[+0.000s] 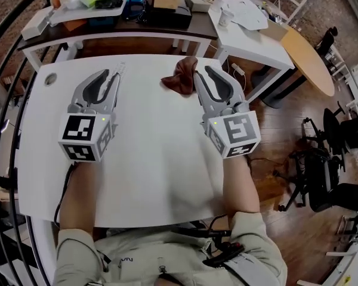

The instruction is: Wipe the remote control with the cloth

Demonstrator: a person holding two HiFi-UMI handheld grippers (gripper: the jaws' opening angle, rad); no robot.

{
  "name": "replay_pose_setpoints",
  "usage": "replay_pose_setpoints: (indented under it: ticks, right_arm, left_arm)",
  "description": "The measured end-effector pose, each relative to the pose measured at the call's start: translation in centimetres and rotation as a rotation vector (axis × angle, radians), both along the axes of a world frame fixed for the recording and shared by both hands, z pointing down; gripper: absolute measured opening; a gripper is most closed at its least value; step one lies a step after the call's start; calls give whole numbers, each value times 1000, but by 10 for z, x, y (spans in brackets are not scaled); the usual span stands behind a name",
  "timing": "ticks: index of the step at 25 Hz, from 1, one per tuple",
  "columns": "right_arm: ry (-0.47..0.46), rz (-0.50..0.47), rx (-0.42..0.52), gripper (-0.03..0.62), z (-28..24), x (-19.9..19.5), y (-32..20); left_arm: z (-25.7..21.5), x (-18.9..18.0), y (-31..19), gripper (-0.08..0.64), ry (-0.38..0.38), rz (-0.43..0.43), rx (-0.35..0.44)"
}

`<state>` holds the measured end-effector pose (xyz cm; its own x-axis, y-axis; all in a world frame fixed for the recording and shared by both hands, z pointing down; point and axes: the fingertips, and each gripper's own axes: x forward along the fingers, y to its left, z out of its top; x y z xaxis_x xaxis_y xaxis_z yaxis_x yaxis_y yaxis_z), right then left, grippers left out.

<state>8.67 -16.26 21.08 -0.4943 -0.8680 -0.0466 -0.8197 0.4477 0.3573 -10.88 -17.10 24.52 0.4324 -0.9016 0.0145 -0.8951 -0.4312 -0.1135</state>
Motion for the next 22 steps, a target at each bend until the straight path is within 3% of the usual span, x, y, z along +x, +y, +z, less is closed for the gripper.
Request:
replay_pose_setpoints:
  ticks: [4, 10, 13, 18, 22]
  right_arm:
    - [7, -6, 38, 51, 4, -6, 51]
    - [-54, 1, 14, 5, 30, 1, 108]
    - [-92, 28, -16, 5, 45, 9, 126]
    - [-93, 31, -64, 5, 74, 5, 146]
    - [-151, -1, -96, 5, 81, -3, 157]
  left_arm:
    - [-18, 1, 52, 8, -15, -4, 83]
    - [-3, 0, 120, 3, -20, -21, 129]
    - [17, 3, 143, 3, -14, -42, 112]
    - [40, 19, 159, 3, 98, -33, 22]
    - [50, 28, 173, 3, 78, -27, 13]
